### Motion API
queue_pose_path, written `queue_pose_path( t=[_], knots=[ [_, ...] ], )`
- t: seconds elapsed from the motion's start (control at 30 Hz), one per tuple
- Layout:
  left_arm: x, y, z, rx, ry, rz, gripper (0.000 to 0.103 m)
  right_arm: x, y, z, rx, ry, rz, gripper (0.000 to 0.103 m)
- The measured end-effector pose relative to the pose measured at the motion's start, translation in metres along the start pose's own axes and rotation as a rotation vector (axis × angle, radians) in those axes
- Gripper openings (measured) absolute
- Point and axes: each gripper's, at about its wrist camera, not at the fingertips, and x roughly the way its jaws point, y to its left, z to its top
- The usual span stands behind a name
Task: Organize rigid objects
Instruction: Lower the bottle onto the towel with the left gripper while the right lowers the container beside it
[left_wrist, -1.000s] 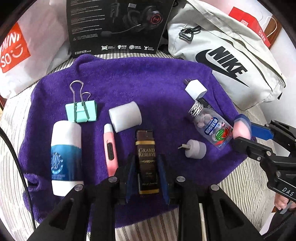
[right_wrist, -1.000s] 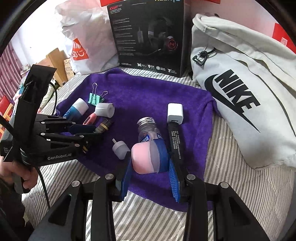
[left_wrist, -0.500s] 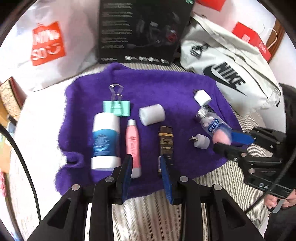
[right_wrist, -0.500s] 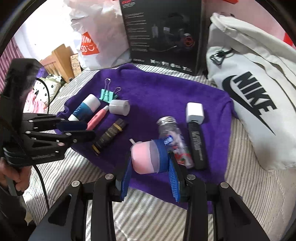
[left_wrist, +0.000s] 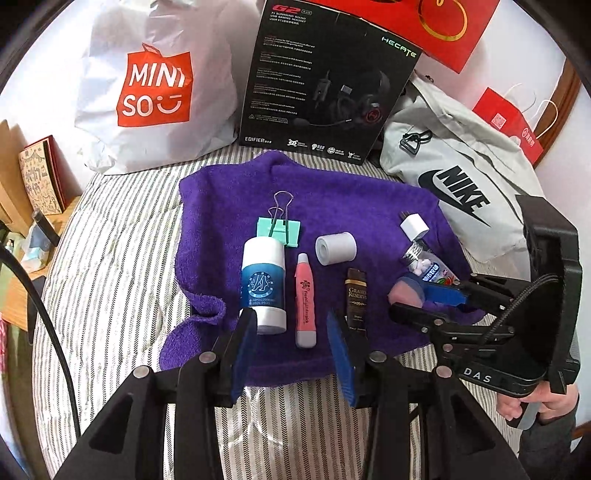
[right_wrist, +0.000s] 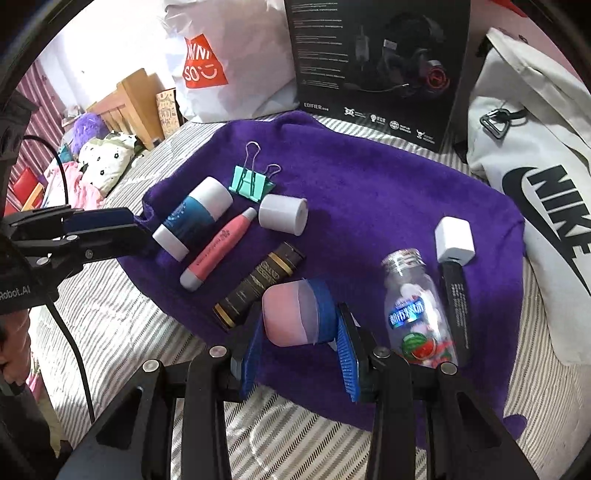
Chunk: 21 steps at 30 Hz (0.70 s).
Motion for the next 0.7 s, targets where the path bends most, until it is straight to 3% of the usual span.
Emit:
queue_pose_path(
  t=[0.4,0.7],
  knots=[
    [-0.003,0.01,-0.005,-0.022,-0.002,-0.013,0.038,0.011,0.021,0.007,-0.055,0.036,-0.001,0.037],
    [-0.003,0.014,-0.004,-0.03,-0.002,-0.02,0.038,0.023,0.014,0.004,-0.045,0.077,-0.017,0.037]
  ],
)
